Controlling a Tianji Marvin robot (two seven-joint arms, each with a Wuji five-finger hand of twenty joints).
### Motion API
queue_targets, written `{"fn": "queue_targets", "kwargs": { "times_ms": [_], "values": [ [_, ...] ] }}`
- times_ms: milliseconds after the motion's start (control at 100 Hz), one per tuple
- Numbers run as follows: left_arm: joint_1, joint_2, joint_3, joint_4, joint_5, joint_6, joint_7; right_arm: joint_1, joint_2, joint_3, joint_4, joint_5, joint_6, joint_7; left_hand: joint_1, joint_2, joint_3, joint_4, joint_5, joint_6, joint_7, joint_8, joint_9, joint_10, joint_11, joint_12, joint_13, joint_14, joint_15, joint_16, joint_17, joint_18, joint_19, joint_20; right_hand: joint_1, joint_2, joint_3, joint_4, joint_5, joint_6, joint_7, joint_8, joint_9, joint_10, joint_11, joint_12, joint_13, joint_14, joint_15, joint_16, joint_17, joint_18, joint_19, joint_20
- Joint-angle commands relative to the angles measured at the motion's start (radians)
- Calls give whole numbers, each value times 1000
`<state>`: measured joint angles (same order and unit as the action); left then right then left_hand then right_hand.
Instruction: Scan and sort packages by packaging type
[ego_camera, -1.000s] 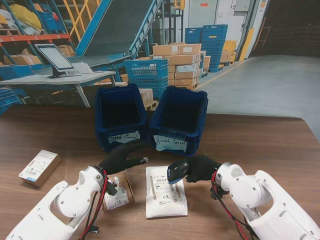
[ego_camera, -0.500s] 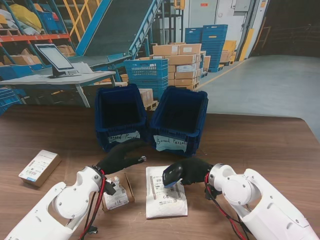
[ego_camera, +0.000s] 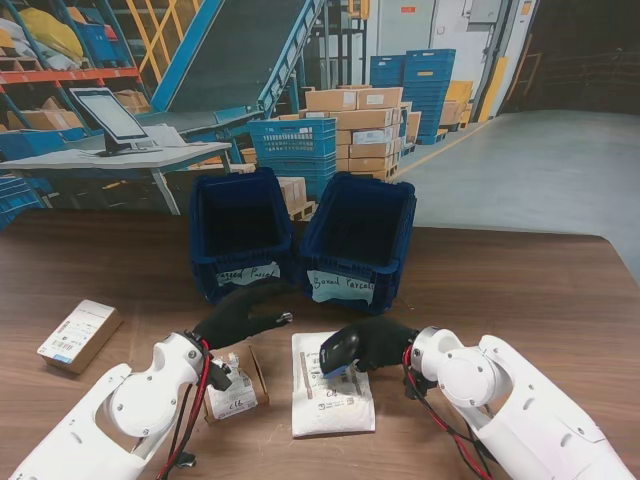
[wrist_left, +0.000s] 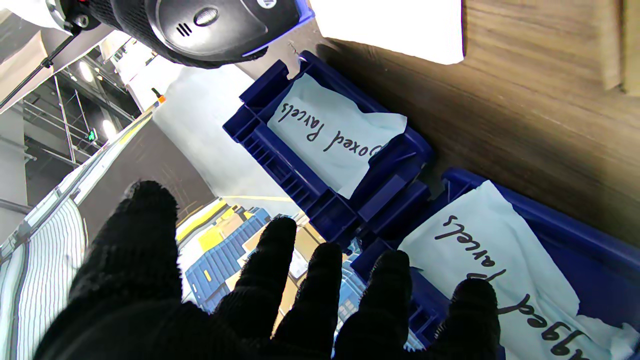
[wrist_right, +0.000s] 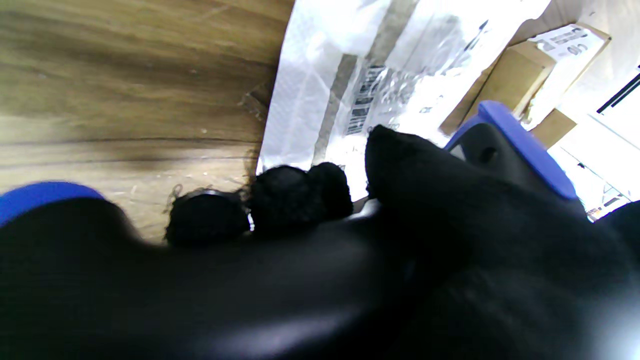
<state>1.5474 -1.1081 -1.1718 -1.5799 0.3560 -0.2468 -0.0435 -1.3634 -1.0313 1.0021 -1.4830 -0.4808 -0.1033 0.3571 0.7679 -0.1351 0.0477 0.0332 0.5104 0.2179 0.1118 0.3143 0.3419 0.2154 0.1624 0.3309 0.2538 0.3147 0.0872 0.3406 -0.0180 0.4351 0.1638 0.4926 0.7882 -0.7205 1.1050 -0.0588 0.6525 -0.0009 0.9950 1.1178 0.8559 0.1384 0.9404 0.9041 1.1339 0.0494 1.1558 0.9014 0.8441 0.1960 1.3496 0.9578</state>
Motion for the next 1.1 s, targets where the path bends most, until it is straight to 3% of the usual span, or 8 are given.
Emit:
{"fn": "queue_targets", "kwargs": {
  "times_ms": [0, 490, 750, 1090],
  "values": [
    [-1, -2, 6, -3, -4, 4, -24, 6, -9, -1, 4, 1, 1, 16, 32, 35, -25, 24, 17, -6, 8, 3, 24, 4, -18, -11, -10, 15, -7, -7, 6, 0, -28, 14, 77, 116, 172, 54, 68, -135, 23, -1, 10, -27, 23, -3, 20, -41, 24, 0, 9, -19, 27, -2],
    [-1, -1, 8, -9, 0, 9, -27, -12, -4, 38, -24, -12, 19, 31, 33, 33, -25, 25, 15, -6, 6, 2, 24, 3, -18, -11, -8, 14, -7, -7, 5, 0, -29, 14, 74, 112, 175, 53, 69, -137, 24, -6, 14, -26, 25, -7, 27, -43, 13, -4, 15, -18, 25, -7],
    [-8, -1, 26, 1, 6, 14, -27, -159, -4, 203, -186, -32, 63, 29, 32, 34, -25, 24, -6, 2, -4, -2, 21, 2, -14, -9, -8, 15, -6, -6, 5, 0, -29, 13, 74, 111, 175, 53, 70, -135, 24, -8, 14, -24, 24, -8, 27, -43, 10, -2, 9, -17, 22, -9],
    [-32, 17, 78, -1, 41, 21, -90, -347, -19, 383, -393, -16, 153, -20, 32, 34, -25, 24, -11, 7, -5, -3, 12, 1, -10, -9, -13, 11, -7, -6, 1, -3, -31, 13, 79, 111, 171, 55, 72, -130, 23, -10, 15, -18, 24, -5, 24, -35, 13, 2, 5, -7, 24, -7]
  ]
}}
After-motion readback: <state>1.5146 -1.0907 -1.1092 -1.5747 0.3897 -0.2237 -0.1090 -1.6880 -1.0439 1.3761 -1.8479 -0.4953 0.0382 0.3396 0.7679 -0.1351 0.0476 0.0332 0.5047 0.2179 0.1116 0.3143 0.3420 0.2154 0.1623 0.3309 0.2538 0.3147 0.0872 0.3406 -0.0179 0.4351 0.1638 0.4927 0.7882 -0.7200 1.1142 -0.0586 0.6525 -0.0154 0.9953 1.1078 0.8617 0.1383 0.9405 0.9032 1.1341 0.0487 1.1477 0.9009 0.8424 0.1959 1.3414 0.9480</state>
